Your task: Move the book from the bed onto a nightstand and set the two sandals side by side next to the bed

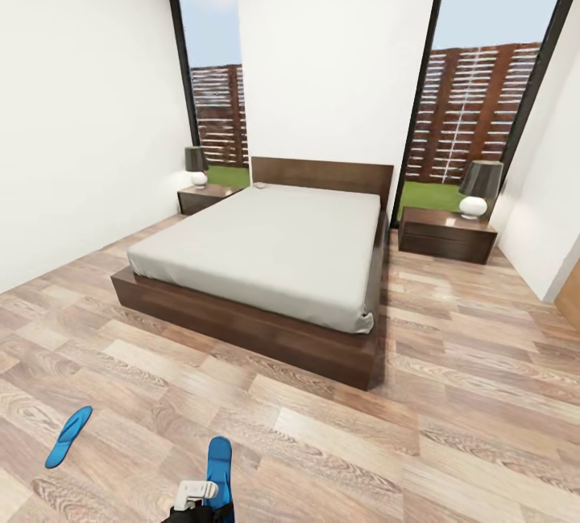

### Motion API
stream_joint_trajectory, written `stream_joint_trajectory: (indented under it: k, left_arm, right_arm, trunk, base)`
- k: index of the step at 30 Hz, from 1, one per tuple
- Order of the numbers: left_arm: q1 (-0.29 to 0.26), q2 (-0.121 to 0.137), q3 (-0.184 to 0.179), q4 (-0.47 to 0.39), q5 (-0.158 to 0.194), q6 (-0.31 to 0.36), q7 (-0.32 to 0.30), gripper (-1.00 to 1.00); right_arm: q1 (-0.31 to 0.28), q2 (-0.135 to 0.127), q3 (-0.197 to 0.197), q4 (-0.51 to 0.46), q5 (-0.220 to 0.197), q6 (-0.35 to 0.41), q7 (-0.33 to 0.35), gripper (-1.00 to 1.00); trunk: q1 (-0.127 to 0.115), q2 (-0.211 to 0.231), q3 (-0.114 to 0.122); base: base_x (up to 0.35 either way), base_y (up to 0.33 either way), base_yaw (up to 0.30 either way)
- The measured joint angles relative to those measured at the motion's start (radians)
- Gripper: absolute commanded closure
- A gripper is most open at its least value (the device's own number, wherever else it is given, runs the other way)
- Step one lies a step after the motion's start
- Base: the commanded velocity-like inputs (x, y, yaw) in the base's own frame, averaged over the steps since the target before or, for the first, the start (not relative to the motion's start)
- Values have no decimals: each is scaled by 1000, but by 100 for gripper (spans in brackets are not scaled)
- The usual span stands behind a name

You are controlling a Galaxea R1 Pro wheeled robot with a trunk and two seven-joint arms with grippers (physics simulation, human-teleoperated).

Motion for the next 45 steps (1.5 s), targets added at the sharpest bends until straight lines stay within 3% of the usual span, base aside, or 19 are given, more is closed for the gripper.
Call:
stream_joint_trajectory:
  k: [16,37,45]
  left_arm:
    - [0,-1,1,0,1,0,1,100]
    - [0,-1,0,0,0,0,1,100]
    - [1,-1,0,-1,1,0,2,100]
  right_arm:
    - [1,0,0,0,0,0,0,-100]
    - [0,0,0,0,0,0,0,-100]
    - [0,0,0,0,0,1,0,-100]
  trunk:
    - [0,0,-2]
    - [0,0,-2]
    - [0,0,-2]
  base:
    - [169,0,19]
    - [7,-1,279]
    - [168,-152,291]
